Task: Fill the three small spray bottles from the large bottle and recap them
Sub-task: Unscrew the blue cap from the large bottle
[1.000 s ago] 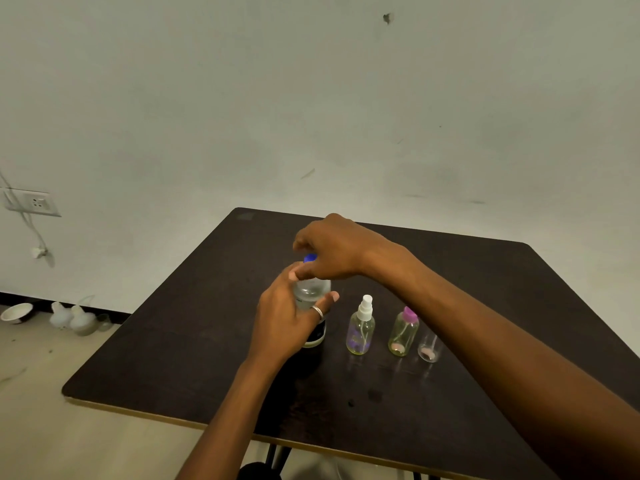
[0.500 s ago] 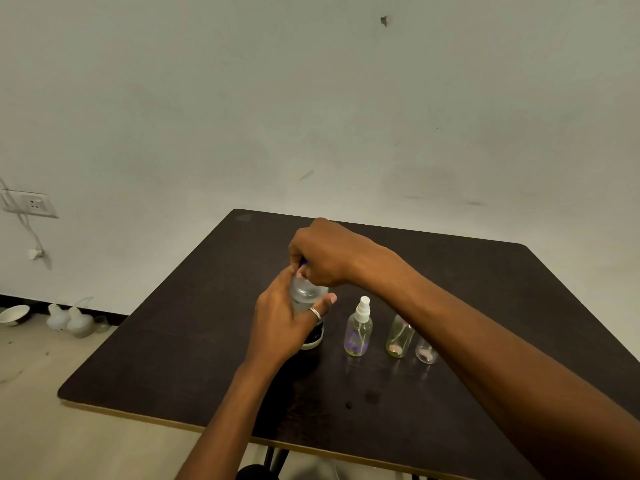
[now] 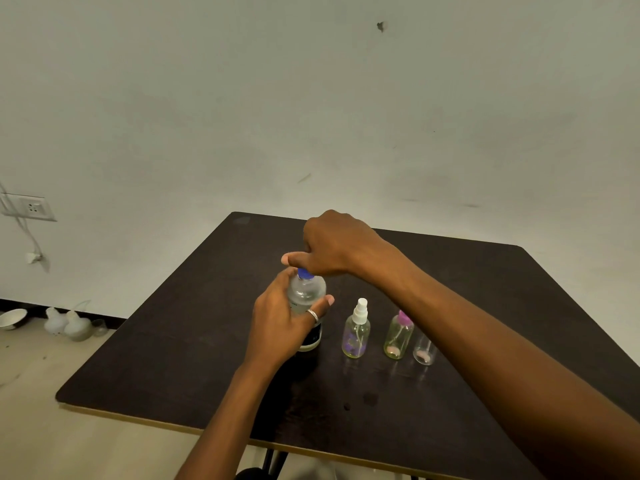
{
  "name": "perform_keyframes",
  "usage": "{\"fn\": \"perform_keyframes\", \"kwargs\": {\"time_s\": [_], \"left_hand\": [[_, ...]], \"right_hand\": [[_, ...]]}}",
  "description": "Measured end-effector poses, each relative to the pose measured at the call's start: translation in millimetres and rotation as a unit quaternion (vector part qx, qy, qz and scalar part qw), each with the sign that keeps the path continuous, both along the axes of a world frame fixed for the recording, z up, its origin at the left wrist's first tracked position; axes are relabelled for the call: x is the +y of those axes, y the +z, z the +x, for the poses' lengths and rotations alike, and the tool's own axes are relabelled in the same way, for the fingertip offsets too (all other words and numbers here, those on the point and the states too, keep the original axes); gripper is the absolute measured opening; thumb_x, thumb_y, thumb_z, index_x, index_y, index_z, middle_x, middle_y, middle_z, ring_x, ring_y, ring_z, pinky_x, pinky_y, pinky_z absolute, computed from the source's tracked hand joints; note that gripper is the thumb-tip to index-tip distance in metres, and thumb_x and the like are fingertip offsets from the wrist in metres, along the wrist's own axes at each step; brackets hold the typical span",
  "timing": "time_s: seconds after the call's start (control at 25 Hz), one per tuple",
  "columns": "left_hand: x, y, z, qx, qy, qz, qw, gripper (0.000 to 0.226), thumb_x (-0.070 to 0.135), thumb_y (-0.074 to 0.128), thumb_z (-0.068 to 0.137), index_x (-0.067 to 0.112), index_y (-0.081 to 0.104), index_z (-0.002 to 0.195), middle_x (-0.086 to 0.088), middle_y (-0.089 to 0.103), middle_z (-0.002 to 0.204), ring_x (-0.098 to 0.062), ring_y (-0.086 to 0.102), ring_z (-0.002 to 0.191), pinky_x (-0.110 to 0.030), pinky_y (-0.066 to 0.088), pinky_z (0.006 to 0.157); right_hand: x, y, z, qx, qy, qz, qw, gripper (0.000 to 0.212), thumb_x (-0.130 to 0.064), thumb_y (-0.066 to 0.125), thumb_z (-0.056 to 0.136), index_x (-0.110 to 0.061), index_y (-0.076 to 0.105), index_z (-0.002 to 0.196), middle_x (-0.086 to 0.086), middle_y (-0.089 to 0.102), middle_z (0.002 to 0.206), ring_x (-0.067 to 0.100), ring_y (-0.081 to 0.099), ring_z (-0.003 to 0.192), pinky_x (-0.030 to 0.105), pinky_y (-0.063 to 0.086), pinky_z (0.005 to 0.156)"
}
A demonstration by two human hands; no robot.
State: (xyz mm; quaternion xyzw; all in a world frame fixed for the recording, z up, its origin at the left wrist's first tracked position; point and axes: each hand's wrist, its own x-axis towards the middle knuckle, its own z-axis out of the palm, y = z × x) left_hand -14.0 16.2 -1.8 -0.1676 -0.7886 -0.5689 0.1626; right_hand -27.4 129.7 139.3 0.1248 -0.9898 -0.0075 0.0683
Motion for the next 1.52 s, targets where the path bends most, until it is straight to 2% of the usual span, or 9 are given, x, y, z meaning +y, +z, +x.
{"fn": "perform_keyframes", "kwargs": {"time_s": [0.16,0.32,0.44,0.6,0.8,0.96,1.08,1.28,1.52], "left_hand": [[-1.5,-1.1,0.8,0.007,-0.015,0.014,1.000,0.048,0.041,0.082,0.077,0.046,0.053,0.115,0.021,0.068,0.102,0.006,0.064,0.097,-0.012,0.051,0.079],[-0.2,-0.1,1.0,-0.002,-0.006,0.009,1.000,0.052,0.044,0.082,0.076,0.051,0.048,0.116,0.021,0.067,0.105,0.009,0.062,0.099,-0.011,0.049,0.078],[0.5,-1.5,-0.6,-0.007,-0.013,0.014,1.000,0.045,0.043,0.083,0.076,0.043,0.054,0.110,0.018,0.068,0.100,0.006,0.064,0.094,-0.012,0.049,0.075],[0.9,-2.9,-0.7,-0.013,-0.004,0.012,1.000,0.052,0.046,0.083,0.074,0.040,0.054,0.117,0.020,0.066,0.104,0.004,0.064,0.097,-0.009,0.049,0.076],[0.2,-2.9,0.4,-0.001,-0.012,0.025,1.000,0.045,0.042,0.083,0.076,0.043,0.055,0.111,0.021,0.069,0.100,0.006,0.065,0.095,-0.012,0.051,0.077],[-0.7,-1.9,2.4,0.007,-0.017,0.027,0.999,0.051,0.041,0.082,0.077,0.048,0.053,0.118,0.022,0.068,0.104,0.007,0.064,0.098,-0.011,0.051,0.080],[-0.6,-1.9,1.6,0.003,-0.013,0.022,1.000,0.042,0.042,0.082,0.077,0.048,0.054,0.106,0.021,0.068,0.100,0.006,0.064,0.094,-0.014,0.052,0.077],[0.3,-3.1,-0.1,0.002,-0.004,0.014,1.000,0.047,0.045,0.082,0.076,0.044,0.054,0.113,0.022,0.067,0.101,0.008,0.063,0.096,-0.011,0.051,0.077],[0.5,-5.5,-0.7,0.015,-0.017,0.026,0.999,0.045,0.039,0.082,0.078,0.038,0.058,0.115,0.018,0.070,0.102,0.003,0.067,0.096,-0.018,0.054,0.081]], "right_hand": [[-8.7,-3.8,1.0,-0.002,0.001,0.041,0.999,0.043,-0.046,0.060,0.087,-0.018,0.040,0.061,0.001,0.047,0.064,0.017,0.048,0.059,0.027,0.031,0.049],[-2.9,-1.0,-2.8,-0.068,0.072,0.015,0.995,0.011,-0.025,0.066,0.086,-0.013,0.067,0.085,-0.001,0.066,0.084,0.017,0.059,0.079,0.023,0.039,0.061],[2.3,0.3,-0.6,-0.093,0.110,-0.003,0.990,0.020,-0.013,0.068,0.084,-0.017,0.072,0.103,-0.004,0.068,0.105,0.012,0.060,0.093,0.020,0.043,0.075],[2.8,3.7,-3.3,-0.089,0.094,-0.011,0.991,0.021,-0.031,0.068,0.085,-0.018,0.072,0.100,-0.002,0.070,0.100,0.014,0.063,0.089,0.027,0.051,0.079],[-11.0,1.8,0.7,-0.004,0.001,0.037,0.999,0.049,-0.050,0.059,0.088,-0.016,0.044,0.056,0.001,0.047,0.056,0.016,0.049,0.056,0.029,0.042,0.056],[-17.4,-1.8,1.2,-0.019,0.036,0.070,0.997,0.036,-0.027,0.066,0.087,-0.016,0.043,0.061,0.002,0.049,0.064,0.015,0.049,0.059,0.024,0.035,0.049],[-11.7,0.1,-1.1,-0.065,0.081,0.030,0.994,0.005,-0.013,0.068,0.082,-0.013,0.071,0.085,0.001,0.068,0.087,0.017,0.062,0.079,0.028,0.052,0.070],[-1.7,0.3,-3.5,-0.095,0.094,-0.021,0.991,0.026,-0.029,0.072,0.081,-0.018,0.071,0.105,-0.005,0.069,0.101,0.013,0.062,0.093,0.028,0.051,0.079],[-11.7,-5.2,-0.3,-0.014,-0.009,0.011,1.000,0.049,-0.047,0.059,0.089,-0.016,0.042,0.055,0.001,0.046,0.055,0.016,0.049,0.054,0.027,0.038,0.052]]}}
